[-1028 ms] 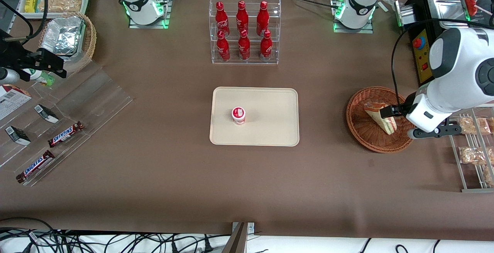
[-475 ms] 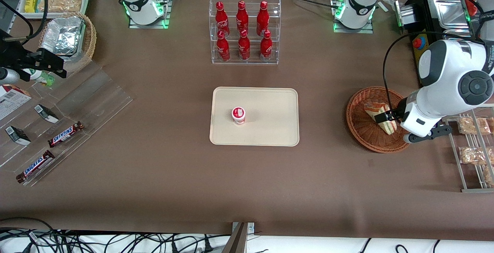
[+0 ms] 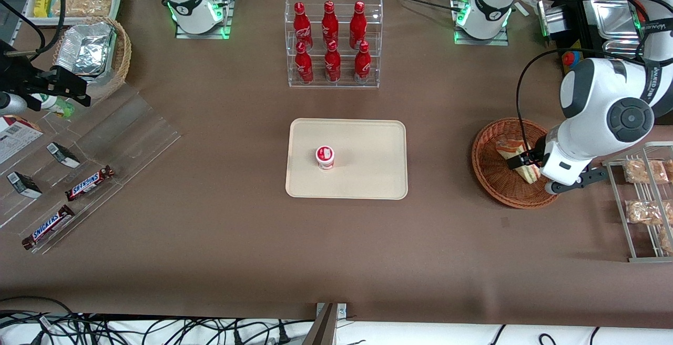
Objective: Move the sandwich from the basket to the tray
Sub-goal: 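Lower the open left gripper over the wrapped sandwich in the basket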
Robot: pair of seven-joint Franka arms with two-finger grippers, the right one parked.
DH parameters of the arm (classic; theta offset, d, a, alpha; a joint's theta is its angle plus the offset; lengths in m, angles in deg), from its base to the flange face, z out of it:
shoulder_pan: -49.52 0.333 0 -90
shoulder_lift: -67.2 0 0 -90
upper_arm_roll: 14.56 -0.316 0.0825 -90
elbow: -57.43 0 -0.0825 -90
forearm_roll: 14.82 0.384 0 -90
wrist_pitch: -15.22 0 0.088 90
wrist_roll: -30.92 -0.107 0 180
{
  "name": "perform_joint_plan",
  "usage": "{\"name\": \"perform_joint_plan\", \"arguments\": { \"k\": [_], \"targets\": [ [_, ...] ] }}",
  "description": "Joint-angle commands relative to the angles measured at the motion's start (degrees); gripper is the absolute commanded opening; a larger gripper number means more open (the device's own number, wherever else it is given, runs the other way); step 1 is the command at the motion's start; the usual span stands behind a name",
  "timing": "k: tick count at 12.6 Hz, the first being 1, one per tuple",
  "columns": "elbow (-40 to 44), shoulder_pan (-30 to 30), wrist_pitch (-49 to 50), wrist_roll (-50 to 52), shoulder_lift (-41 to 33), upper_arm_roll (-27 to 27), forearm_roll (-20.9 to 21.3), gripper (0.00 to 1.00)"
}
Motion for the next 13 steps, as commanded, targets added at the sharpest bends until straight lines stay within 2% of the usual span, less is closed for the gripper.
{"name": "perform_joint_plan", "arguments": {
  "k": [1, 4, 5, 7, 9, 13],
  "targets": [
    [-6.9, 0.2, -4.8, 1.9, -3.6, 0.1, 1.6, 1.00],
    [-11.7, 3.0, -10.0, 3.4, -5.3, -0.3, 1.9, 1.00],
    [-12.3, 3.6, -10.2, 4.7, -5.8, -0.3, 3.6, 1.00],
    [-13.9, 3.9, -12.2, 11.1, -5.8, 0.1, 10.7, 1.00],
    [-18.5, 5.7, -19.8, 12.7, -5.9, 0.3, 10.8, 1.00],
    [-19.4, 5.4, -21.3, 17.6, -5.5, 0.9, 10.9, 1.00]
  ]
}}
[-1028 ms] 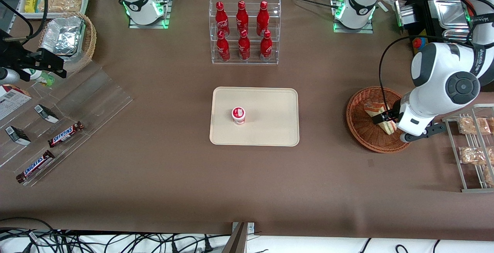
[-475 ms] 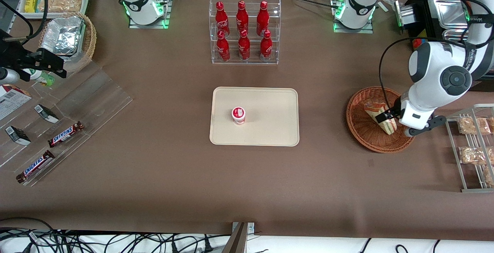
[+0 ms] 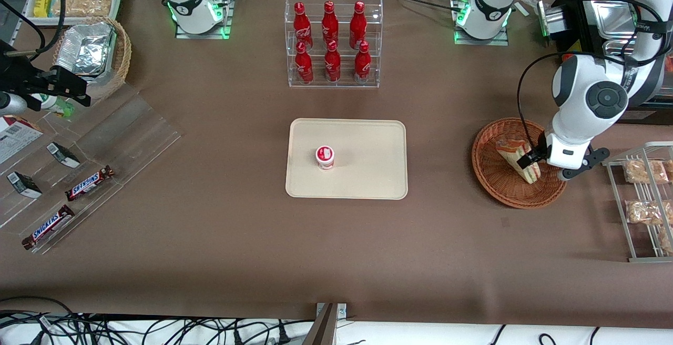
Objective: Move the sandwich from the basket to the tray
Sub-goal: 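Lower the open left gripper over the wrapped sandwich in the basket, then close the left gripper on the sandwich's upright edge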
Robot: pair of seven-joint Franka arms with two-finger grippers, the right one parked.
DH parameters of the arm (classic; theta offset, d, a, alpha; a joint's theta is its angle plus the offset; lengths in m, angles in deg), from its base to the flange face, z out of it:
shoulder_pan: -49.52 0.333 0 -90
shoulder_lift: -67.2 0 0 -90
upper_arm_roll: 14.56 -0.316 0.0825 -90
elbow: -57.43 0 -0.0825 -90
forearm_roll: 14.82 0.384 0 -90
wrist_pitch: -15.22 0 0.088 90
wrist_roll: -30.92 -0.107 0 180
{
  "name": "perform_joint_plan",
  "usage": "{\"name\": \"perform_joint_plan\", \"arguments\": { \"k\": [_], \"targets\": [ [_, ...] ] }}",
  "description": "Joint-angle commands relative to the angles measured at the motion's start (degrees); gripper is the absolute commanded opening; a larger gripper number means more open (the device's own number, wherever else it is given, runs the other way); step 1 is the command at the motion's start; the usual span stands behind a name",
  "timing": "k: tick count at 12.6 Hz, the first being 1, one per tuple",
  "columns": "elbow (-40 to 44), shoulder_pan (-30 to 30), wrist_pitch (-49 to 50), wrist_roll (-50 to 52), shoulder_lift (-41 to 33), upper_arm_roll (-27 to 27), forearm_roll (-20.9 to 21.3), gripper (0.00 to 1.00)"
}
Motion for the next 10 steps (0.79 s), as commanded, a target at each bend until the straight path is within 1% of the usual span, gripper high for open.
{"name": "perform_joint_plan", "arguments": {
  "k": [1, 3, 7, 10],
  "targets": [
    [-2.2, 0.8, -2.0, 3.3, -1.7, 0.9, 1.6, 1.00],
    [-3.3, 0.5, -3.9, 6.1, -1.5, 0.9, 2.1, 1.00],
    [-6.7, 0.7, -7.7, 6.6, -1.3, 1.0, 2.7, 1.00],
    [-7.5, 0.8, -8.3, 6.8, -1.0, 1.0, 2.8, 1.00]
  ]
}}
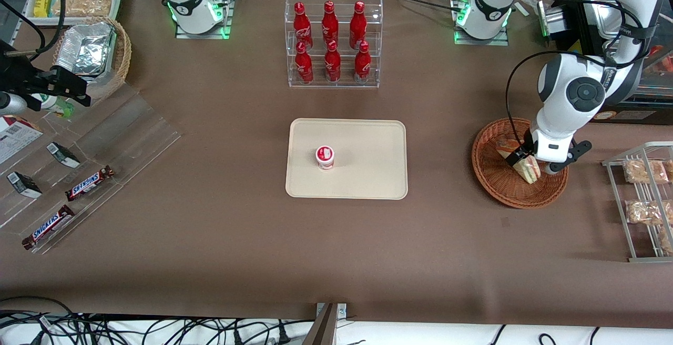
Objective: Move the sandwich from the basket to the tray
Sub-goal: 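Close the left gripper on the sandwich's upright edge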
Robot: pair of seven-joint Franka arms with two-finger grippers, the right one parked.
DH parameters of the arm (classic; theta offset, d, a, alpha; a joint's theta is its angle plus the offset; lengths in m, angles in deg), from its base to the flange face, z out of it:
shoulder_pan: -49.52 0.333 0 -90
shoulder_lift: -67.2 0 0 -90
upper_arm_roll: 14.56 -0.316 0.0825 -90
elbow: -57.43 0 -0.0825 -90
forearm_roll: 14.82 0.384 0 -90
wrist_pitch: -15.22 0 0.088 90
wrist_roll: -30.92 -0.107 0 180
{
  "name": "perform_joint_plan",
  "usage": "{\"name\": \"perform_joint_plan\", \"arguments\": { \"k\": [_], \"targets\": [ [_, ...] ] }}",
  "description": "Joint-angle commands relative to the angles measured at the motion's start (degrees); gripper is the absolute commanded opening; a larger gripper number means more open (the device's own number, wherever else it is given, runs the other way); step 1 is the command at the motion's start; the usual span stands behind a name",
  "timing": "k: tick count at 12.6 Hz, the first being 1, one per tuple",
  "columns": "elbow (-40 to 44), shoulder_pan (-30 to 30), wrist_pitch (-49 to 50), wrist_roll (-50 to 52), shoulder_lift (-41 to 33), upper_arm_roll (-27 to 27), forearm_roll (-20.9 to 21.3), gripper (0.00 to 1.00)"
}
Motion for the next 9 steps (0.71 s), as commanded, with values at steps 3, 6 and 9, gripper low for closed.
{"name": "perform_joint_plan", "arguments": {
  "k": [3, 6, 9],
  "targets": [
    [-1.2, 0.7, -1.0, 2.1, -0.3, 0.5, 2.3, 1.00],
    [-1.1, 0.6, -1.0, 7.4, 0.6, 0.6, 7.3, 0.98],
    [-1.1, 0.3, -1.0, 8.8, 0.7, 0.7, 7.7, 0.61]
  ]
}}
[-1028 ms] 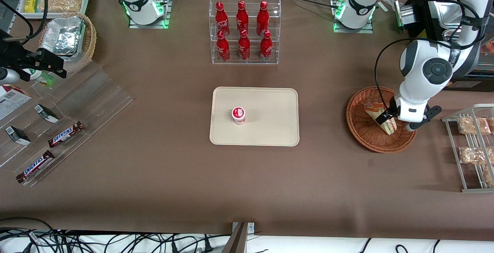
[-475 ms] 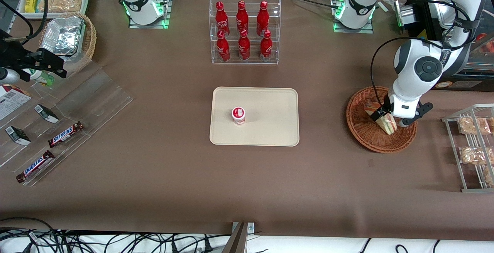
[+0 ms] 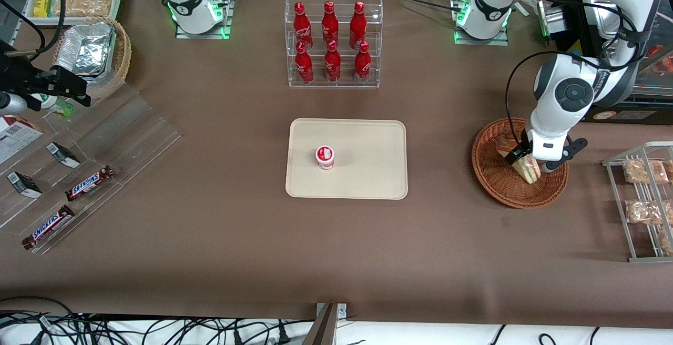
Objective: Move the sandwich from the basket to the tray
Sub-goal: 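Close the left gripper on the sandwich's upright edge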
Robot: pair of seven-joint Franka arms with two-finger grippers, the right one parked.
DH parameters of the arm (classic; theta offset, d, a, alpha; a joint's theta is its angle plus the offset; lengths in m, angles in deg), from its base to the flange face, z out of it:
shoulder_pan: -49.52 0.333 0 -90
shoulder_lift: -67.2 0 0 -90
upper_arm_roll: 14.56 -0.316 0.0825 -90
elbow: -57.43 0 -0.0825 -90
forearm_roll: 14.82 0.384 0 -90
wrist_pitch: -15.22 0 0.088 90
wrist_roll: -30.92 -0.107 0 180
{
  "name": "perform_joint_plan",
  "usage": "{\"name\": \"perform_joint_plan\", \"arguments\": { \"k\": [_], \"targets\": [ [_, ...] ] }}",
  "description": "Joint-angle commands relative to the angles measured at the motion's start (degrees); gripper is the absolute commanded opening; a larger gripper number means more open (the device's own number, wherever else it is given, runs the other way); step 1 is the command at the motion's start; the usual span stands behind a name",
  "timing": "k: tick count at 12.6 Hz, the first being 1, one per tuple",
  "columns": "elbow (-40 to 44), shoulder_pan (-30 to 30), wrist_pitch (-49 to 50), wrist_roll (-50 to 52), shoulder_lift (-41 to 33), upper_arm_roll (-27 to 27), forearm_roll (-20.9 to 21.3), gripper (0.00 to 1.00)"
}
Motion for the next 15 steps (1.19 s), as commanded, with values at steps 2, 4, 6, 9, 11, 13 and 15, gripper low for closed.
{"name": "perform_joint_plan", "arguments": {
  "k": [2, 4, 6, 9, 11, 13, 15],
  "targets": [
    [-0.2, 0.4, -0.7, 2.0, -0.1, 0.6, 1.7, 0.43],
    [-0.1, 0.4, -0.6, 2.2, -0.1, 0.6, 1.8, 0.41],
    [0.2, 0.2, -0.5, 2.1, -0.2, 1.4, 1.8, 0.40],
    [1.1, 0.3, 0.7, 0.6, -0.7, 2.3, 1.8, 0.39],
    [1.4, 0.4, 2.8, -4.4, -1.3, 3.6, 1.8, 0.39],
    [3.3, 0.3, 6.8, -8.1, -2.1, 4.1, 1.8, 0.39],
    [8.1, 0.4, 14.5, -11.3, -2.1, 6.1, 1.7, 0.39]
  ]
}}
